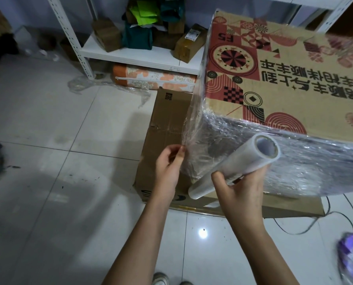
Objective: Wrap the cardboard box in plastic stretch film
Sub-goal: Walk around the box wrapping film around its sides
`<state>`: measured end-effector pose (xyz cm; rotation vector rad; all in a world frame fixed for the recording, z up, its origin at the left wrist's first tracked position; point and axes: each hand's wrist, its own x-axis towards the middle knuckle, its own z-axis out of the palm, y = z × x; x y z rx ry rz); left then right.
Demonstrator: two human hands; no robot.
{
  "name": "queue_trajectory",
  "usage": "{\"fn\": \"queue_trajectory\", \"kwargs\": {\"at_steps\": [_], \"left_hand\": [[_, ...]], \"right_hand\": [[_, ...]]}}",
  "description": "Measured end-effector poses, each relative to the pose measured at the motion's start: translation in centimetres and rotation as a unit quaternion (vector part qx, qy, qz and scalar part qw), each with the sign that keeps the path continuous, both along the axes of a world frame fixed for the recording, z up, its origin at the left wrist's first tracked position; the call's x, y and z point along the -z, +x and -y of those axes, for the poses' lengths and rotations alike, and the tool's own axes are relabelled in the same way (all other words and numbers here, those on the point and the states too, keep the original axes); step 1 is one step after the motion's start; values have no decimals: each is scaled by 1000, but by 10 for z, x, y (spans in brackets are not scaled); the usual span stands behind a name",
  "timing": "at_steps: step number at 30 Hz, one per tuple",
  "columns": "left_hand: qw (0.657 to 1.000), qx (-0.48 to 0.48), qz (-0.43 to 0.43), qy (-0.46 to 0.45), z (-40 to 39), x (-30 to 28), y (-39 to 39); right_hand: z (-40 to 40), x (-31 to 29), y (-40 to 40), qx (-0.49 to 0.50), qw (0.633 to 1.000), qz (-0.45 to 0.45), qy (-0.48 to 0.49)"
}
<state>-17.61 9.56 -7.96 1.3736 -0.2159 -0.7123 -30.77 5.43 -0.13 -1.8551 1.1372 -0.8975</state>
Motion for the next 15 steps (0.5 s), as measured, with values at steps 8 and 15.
{"fn": "queue_trajectory", "kwargs": {"at_steps": [8,15], "left_hand": [[963,-218,-107,113,19,-31,-23],[997,-79,12,-10,23,-50,-69]], "right_hand": [[1,1,2,-1,1000,9,-6],[2,-1,3,14,1000,5,0]]}}
